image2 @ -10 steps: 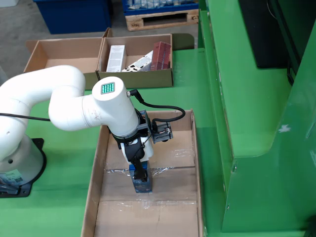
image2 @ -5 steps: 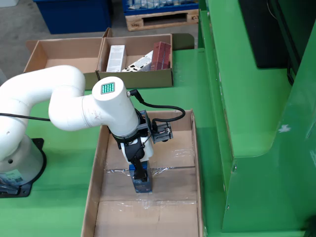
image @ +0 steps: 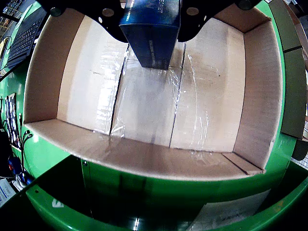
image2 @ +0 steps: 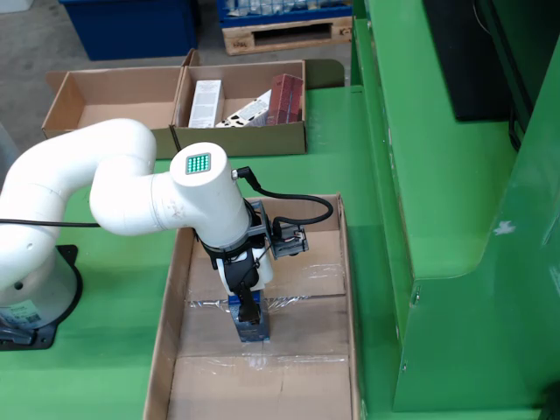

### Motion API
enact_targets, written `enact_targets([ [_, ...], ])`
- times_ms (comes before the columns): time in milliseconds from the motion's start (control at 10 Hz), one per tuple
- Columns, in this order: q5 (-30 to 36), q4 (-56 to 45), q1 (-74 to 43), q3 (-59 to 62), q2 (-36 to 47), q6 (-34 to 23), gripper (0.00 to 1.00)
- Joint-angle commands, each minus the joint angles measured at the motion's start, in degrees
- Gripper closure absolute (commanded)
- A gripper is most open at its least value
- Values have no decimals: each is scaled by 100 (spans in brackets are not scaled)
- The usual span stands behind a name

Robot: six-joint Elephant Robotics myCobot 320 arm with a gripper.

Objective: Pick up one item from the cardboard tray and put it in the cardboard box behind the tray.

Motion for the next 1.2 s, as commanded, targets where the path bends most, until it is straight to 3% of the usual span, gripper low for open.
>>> enact_targets([
  [0,-170,-13,306,1511,622,82,100],
  [400,-467,395,624,1511,1044,192,100],
  [500,-655,911,789,1511,1191,243,100],
  [1100,-1014,1301,1149,1511,1482,362,100],
])
